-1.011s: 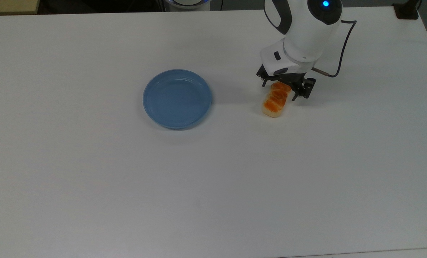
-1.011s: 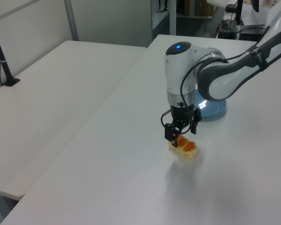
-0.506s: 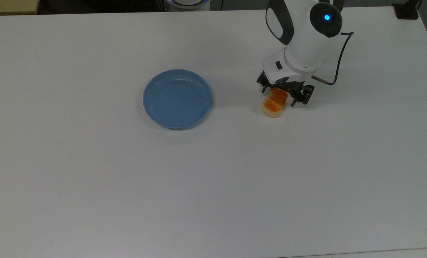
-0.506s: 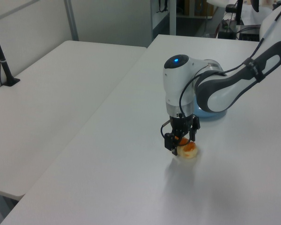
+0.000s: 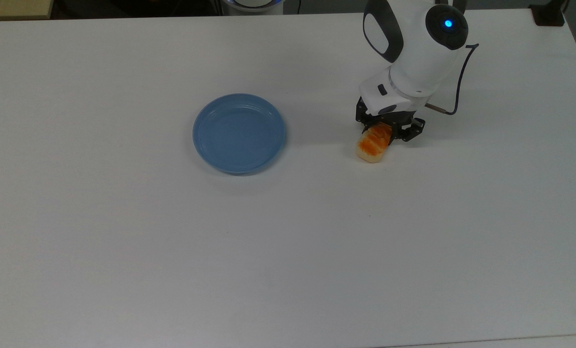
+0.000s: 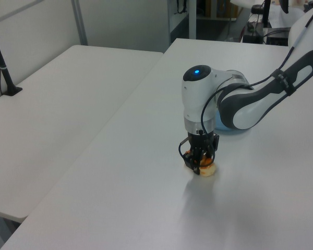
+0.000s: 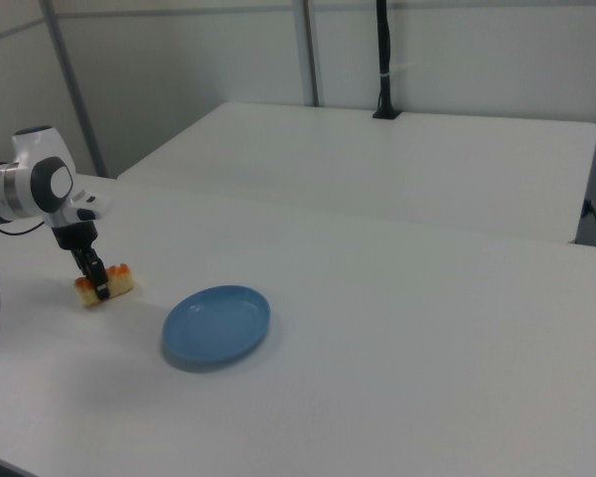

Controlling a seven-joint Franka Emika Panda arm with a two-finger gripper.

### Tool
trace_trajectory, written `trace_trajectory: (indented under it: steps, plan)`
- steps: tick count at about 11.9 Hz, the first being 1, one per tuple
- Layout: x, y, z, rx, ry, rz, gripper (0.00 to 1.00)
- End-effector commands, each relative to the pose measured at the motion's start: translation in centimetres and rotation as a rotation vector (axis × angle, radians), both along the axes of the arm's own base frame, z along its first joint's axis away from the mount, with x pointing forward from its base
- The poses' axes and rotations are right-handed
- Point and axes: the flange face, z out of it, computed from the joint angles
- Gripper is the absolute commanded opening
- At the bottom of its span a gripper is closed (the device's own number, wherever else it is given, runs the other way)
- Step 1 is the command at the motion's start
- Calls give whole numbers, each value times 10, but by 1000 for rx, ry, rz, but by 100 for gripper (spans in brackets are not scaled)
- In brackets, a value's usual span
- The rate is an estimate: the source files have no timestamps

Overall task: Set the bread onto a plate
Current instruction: 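Close the gripper on the bread roll, then lift the bread roll and carry it over the blue plate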

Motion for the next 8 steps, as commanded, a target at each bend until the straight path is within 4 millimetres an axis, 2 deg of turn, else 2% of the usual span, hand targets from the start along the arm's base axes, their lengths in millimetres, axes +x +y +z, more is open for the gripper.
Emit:
trace_trajectory:
  steps: [1, 3, 5, 8]
  plan:
    - [4, -11, 41, 22, -56, -13, 46]
    - [11, -34, 70, 35, -79, -10, 46]
    - [18, -68, 101, 37, -80, 10, 45]
    - [33, -150, 150, 38, -99, 67, 45]
